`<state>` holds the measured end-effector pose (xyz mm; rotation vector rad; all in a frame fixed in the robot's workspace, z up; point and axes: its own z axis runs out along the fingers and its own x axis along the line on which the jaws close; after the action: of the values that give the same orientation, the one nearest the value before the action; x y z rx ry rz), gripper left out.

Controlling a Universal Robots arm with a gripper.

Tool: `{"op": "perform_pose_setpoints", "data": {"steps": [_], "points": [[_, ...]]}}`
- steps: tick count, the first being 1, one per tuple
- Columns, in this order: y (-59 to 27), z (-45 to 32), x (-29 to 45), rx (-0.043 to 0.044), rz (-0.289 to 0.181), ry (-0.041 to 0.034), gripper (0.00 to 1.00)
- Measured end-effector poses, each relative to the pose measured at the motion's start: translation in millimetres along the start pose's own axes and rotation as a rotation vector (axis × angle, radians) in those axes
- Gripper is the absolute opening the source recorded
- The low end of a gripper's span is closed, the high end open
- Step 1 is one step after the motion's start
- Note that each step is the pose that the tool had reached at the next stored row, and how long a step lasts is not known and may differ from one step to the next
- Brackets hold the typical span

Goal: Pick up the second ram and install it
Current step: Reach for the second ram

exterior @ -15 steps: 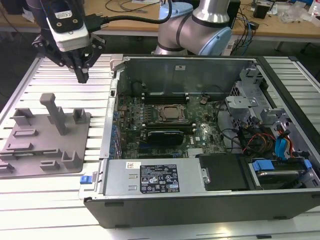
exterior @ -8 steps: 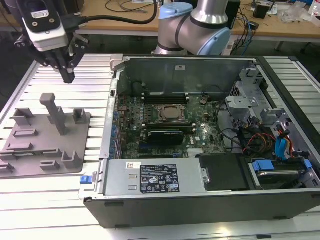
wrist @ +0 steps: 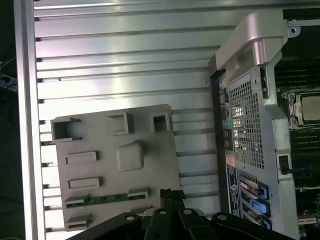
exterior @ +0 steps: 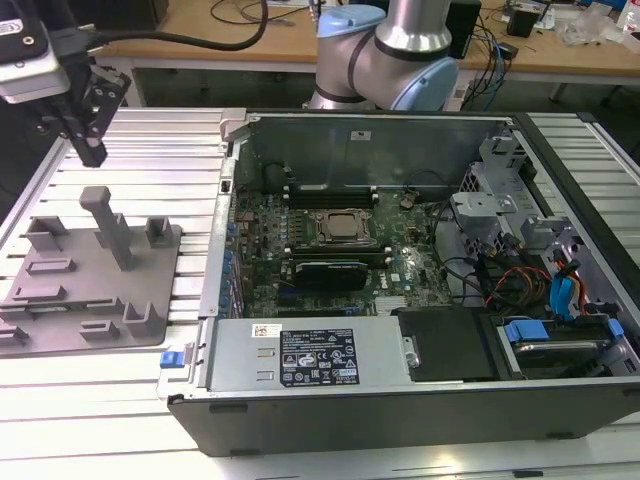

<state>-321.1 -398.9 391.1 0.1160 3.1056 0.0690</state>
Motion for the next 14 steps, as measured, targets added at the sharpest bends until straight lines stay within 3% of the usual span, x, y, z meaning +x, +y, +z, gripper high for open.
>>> {"op": "perform_pose_setpoints", "data": {"steps": [4,6,14], "points": [[-1.5,1.5,19.1,-0.0001,0.0,-0.0004,0.08],[-2.6,4.2,32.8,-0.0001,0.0,-0.0004,0.08],[-5.3,13.5,57.9,-0.0001,0.0,-0.0004,0.08]]}}
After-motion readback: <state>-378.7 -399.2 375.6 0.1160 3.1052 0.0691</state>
